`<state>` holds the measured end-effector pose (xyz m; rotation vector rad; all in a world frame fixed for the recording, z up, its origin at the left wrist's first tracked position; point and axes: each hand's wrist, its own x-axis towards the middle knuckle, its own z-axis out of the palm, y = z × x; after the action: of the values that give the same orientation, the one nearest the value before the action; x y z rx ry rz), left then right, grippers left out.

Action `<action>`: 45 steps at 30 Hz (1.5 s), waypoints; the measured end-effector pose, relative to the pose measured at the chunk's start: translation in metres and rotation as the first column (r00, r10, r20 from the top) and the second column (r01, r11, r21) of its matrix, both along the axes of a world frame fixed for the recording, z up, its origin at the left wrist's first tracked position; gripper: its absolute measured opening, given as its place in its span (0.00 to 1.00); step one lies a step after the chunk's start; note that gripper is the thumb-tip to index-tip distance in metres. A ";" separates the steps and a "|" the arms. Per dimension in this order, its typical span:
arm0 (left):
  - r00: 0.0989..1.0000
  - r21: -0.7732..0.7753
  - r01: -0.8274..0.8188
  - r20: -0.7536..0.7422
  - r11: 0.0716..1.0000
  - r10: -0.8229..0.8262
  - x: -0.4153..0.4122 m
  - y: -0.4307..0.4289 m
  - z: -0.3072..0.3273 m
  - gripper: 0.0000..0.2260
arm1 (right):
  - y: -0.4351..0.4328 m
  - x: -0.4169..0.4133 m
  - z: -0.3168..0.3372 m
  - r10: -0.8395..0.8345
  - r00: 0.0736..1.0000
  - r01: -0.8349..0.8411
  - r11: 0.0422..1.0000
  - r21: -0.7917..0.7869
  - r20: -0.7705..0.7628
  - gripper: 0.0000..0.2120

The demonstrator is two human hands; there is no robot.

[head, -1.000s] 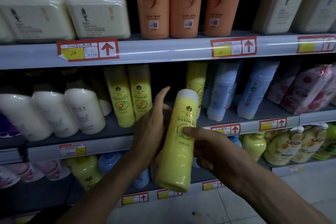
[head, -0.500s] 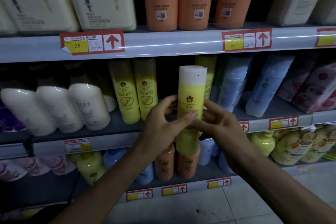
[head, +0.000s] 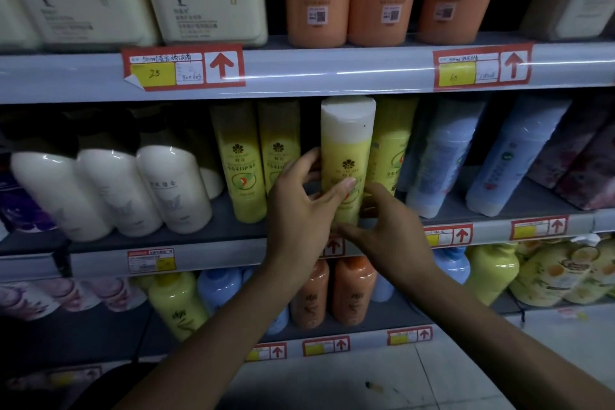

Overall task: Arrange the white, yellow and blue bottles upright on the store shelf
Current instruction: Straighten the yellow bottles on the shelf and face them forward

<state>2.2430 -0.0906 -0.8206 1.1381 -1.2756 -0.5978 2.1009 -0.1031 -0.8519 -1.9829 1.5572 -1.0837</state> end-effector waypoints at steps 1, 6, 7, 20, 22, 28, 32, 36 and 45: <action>1.000 0.001 -0.022 0.001 1.000 0.022 -0.001 -0.002 -0.002 0.24 | -0.004 0.003 -0.002 -0.012 1.000 0.012 1.000 -0.014 0.006 0.27; 0.998 0.016 -0.062 -0.003 0.998 0.062 -0.004 -0.011 -0.008 0.26 | -0.018 0.016 -0.014 -0.008 0.999 0.010 0.999 -0.038 0.053 0.12; 0.998 0.024 -0.063 -0.007 0.998 0.064 -0.004 -0.013 -0.009 0.26 | -0.020 0.019 -0.016 -0.015 0.999 0.017 0.999 -0.033 0.050 0.11; 0.984 0.167 -0.067 0.177 0.984 0.037 0.033 -0.008 -0.040 0.10 | -0.051 0.044 -0.020 -0.141 0.981 0.146 0.989 0.026 -0.133 0.15; 0.980 0.201 -0.082 0.193 0.976 0.042 0.040 -0.010 -0.047 0.08 | -0.054 0.048 -0.020 -0.138 0.984 0.144 0.988 0.047 -0.111 0.16; 0.972 0.225 -0.103 0.229 0.969 0.050 0.049 -0.015 -0.054 0.05 | -0.067 0.061 -0.018 -0.225 0.973 0.217 0.969 0.114 0.059 0.20; 0.965 0.240 -0.107 0.260 0.965 0.043 0.051 -0.017 -0.055 0.05 | -0.072 0.072 -0.021 -0.274 0.957 0.263 0.958 0.117 0.096 0.20; 0.978 0.294 -0.094 0.208 0.951 0.033 0.052 -0.020 -0.055 0.06 | -0.076 0.082 -0.023 -0.325 0.942 0.318 0.944 0.092 0.084 0.19; 0.982 0.304 -0.087 0.187 0.949 0.031 0.051 -0.018 -0.053 0.07 | -0.082 0.089 -0.026 -0.373 0.925 0.360 0.921 0.147 0.071 0.18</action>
<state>2.2939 -0.1085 -0.8740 1.5160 -1.3252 -0.6793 2.1899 -0.1855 -0.8778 -1.5631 1.9428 -1.1599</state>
